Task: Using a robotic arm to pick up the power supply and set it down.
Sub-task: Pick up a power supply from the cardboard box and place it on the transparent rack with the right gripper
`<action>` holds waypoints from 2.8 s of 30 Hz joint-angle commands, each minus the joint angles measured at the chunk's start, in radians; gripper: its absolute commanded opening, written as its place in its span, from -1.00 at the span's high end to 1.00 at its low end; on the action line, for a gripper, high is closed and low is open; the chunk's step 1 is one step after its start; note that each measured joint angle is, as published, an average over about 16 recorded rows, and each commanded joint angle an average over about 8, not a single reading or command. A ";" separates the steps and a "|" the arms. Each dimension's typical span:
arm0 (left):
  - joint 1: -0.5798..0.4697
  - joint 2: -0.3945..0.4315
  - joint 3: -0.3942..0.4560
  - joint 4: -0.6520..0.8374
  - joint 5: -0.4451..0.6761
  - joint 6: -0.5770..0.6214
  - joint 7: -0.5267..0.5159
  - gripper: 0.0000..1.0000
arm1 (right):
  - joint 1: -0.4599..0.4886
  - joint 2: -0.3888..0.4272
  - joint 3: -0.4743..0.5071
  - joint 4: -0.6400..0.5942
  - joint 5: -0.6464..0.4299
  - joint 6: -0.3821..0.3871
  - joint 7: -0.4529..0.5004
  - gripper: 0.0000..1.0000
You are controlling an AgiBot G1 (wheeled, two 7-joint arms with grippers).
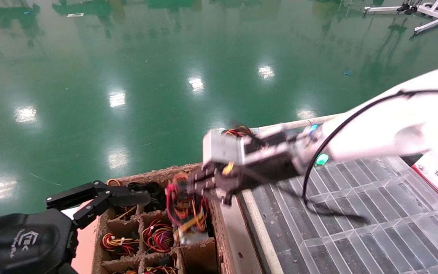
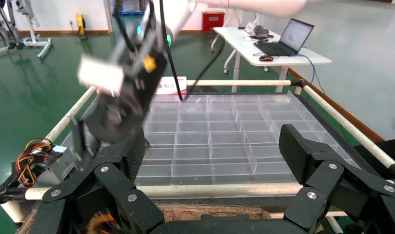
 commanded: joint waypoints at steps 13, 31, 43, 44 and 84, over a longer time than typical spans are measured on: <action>0.000 0.000 0.000 0.000 0.000 0.000 0.000 -1.00 | 0.162 0.083 0.067 -0.038 0.074 -0.047 -0.035 1.00; 0.000 0.000 0.001 0.000 0.000 0.000 0.000 -1.00 | 0.308 0.183 0.038 -0.179 0.015 -0.085 -0.087 1.00; 0.000 0.000 0.001 0.000 -0.001 0.000 0.000 -1.00 | 0.282 0.190 0.013 -0.282 -0.018 -0.073 -0.130 1.00; 0.000 0.000 0.001 0.000 -0.001 0.000 0.000 -1.00 | 0.277 0.186 0.011 -0.288 -0.020 -0.070 -0.134 1.00; 0.000 -0.001 0.002 0.000 -0.001 -0.001 0.001 -1.00 | 0.214 0.056 -0.041 -0.372 -0.099 0.174 -0.206 1.00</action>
